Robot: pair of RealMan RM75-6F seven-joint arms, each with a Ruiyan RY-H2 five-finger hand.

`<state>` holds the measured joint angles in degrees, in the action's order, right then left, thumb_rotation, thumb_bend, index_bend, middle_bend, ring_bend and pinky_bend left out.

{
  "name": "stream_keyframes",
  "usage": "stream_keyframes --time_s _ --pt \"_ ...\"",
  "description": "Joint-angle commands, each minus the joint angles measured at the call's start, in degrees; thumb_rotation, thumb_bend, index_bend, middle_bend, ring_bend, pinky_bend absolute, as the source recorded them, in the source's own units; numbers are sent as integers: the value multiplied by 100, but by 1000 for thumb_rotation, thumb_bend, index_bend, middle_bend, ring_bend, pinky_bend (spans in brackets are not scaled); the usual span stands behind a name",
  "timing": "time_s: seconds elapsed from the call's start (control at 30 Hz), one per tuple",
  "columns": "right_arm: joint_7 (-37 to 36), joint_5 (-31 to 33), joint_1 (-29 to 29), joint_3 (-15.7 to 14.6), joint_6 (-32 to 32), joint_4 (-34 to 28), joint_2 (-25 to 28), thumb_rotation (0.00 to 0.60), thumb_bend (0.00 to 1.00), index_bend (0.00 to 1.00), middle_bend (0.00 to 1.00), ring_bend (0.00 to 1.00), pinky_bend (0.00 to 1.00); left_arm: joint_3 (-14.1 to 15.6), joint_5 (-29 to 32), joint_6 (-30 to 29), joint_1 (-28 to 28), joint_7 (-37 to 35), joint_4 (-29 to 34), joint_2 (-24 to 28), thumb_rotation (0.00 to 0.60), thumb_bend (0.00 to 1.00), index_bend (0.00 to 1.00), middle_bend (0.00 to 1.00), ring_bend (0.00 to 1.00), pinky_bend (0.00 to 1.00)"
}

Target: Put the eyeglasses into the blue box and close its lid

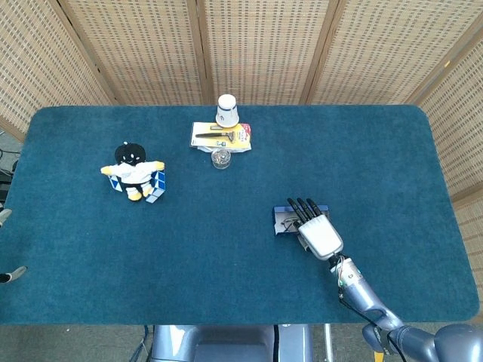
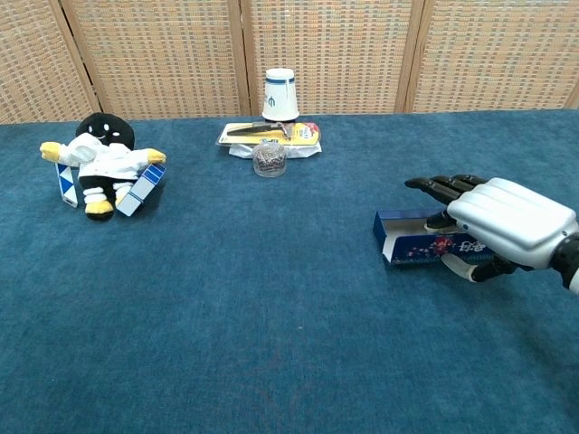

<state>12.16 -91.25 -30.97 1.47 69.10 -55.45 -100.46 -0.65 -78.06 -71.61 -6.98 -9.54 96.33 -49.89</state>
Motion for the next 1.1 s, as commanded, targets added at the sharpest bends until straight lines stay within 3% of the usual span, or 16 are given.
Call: stream_keyframes --time_s 0.03,0.4,0.67,1.1 --pt "-12 -57 -2 -12 68 -58 56 600 543 650 19 0 100 1 -4 -2 2 -7 1 2 600 0 0 0 0 0" --pt "179 -626 -14 -162 635 -915 783 600 543 652 31 0 100 10 -43 -21 12 -75 -14 21 600 0 0 0 0 0" --pt "476 -863 7 -325 634 -1646 1359 600 543 652 34 0 100 17 -71 -44 23 -97 -19 26 600 0 0 0 0 0" --pt "747 -613 -211 -267 -158 -1468 1323 600 543 652 36 0 100 18 -49 -22 15 -61 -11 18 600 0 0 0 0 0"
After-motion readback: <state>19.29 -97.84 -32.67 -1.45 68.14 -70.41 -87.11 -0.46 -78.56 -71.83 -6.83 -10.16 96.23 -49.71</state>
